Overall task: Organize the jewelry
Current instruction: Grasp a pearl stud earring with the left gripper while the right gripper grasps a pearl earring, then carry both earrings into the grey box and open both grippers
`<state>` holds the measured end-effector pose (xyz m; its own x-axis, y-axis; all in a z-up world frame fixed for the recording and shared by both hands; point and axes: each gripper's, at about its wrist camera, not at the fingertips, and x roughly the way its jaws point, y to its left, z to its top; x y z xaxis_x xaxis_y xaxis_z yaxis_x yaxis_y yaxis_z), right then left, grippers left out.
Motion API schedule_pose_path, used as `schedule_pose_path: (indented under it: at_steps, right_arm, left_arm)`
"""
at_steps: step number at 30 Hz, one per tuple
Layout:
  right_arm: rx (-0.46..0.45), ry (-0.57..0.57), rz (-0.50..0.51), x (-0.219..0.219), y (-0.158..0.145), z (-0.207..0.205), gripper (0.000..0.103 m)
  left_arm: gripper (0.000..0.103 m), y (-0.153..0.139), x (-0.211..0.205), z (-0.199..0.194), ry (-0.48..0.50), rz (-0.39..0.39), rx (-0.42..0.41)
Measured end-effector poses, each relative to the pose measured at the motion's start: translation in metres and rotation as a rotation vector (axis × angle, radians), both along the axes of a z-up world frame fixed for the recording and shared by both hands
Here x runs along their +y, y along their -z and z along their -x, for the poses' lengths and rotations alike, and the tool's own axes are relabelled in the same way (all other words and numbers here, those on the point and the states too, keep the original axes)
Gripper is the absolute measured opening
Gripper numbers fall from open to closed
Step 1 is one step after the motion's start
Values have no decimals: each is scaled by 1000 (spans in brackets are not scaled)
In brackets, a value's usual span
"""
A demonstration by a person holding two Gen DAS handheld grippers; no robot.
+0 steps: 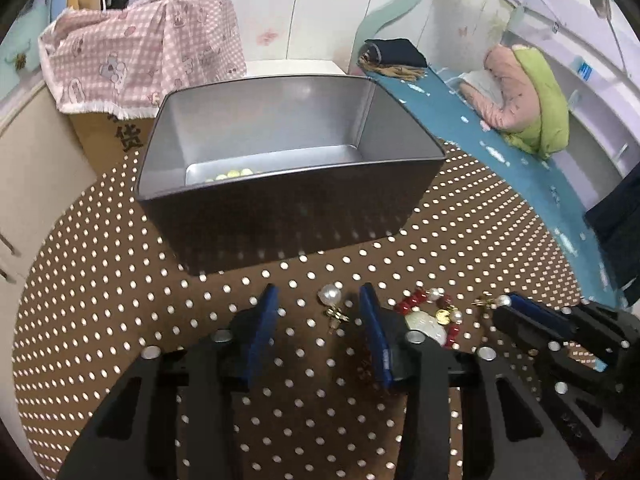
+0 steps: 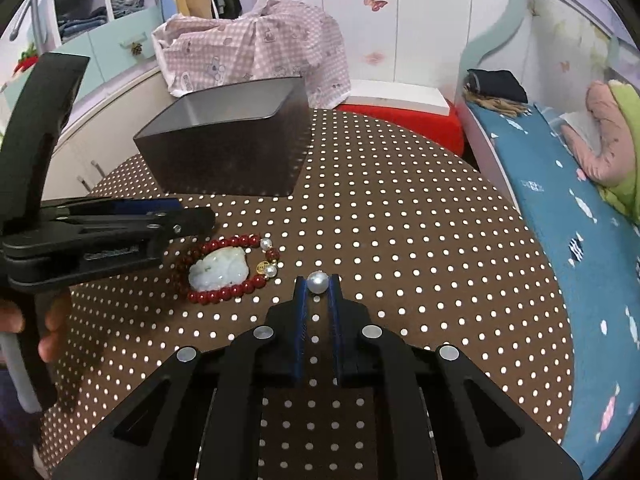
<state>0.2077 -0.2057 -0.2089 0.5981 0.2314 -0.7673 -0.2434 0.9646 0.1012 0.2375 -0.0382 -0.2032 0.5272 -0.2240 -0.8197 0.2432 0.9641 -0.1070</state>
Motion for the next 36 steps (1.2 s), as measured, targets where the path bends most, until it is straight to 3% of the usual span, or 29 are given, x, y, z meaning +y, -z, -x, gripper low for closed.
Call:
schedule_pose_path:
  at_steps: [3, 5, 15, 25, 36]
  right_arm:
    - [1, 3, -7, -1, 0, -2, 11]
    - [1, 4, -13, 0, 0, -2, 11]
    - [-31, -6, -29, 8, -17, -4, 11]
    - [-106, -33, -43, 28, -61, -20, 11]
    - [-132, -63, -80, 58, -93, -70, 11]
  left_arm:
    - [23, 0, -6, -1, 9, -70, -19]
    - [9, 1, -7, 0, 2, -104, -35]
    - [9, -10, 26, 5, 15, 73, 3]
    - [9, -60, 55, 15, 39, 269, -22]
    - [9, -90, 64, -20, 11, 291, -52]
